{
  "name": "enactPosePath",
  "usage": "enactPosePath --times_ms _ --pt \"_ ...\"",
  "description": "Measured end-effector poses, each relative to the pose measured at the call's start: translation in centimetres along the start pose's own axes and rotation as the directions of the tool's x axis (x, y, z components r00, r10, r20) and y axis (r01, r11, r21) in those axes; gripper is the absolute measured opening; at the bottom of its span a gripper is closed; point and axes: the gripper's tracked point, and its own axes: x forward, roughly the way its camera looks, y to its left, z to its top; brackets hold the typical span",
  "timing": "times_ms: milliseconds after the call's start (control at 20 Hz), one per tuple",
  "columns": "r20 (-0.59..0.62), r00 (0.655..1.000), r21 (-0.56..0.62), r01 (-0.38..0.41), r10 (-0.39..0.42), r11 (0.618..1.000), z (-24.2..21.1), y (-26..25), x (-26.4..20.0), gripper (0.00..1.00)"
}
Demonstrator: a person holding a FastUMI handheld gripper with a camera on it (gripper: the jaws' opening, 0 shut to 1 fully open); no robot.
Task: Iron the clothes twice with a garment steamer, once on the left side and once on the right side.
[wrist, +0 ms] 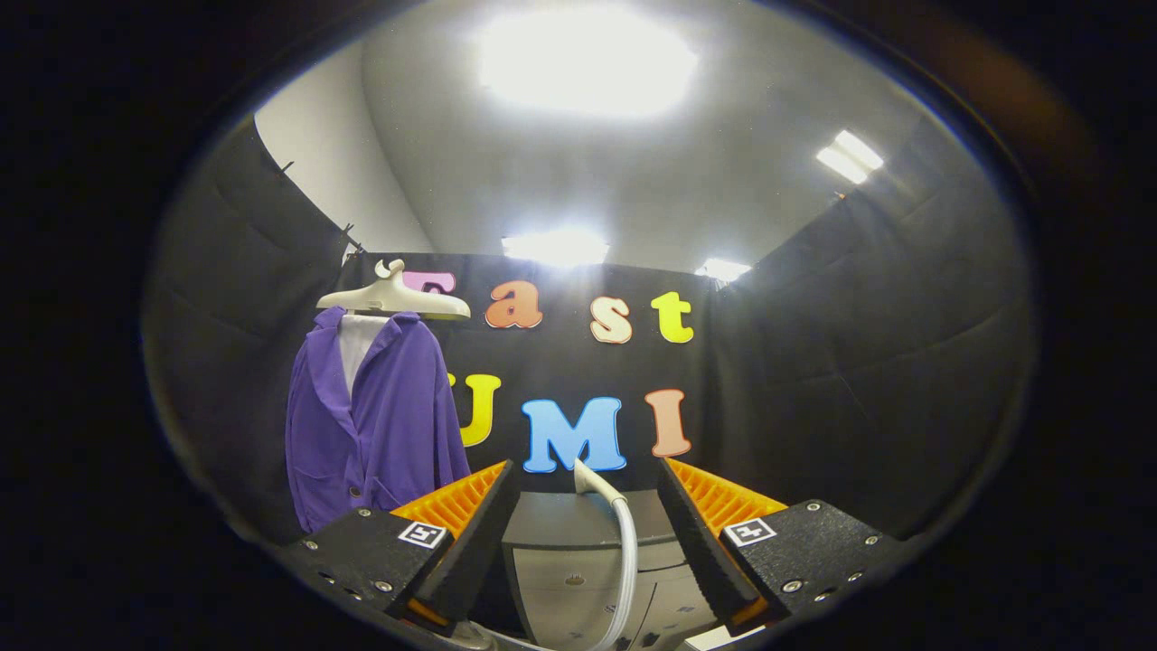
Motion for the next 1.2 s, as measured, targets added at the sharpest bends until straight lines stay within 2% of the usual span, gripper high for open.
enactPosePath --times_ms 200,500,850,1200 --pt "0.008 1.0 -0.005 -0.02 0.02 1.0 1.3 -0.5 3.7 0.95" --pt "-0.051 0.996 0.027 -0.067 0.069 0.997 0.2 -1.9 12.0 0.95" --pt "-0.155 0.981 0.06 -0.112 0.12 0.992 -3.7 -3.8 20.6 0.95" --pt "-0.289 0.94 0.189 -0.129 0.181 0.974 -8.7 -5.1 28.2 0.95"
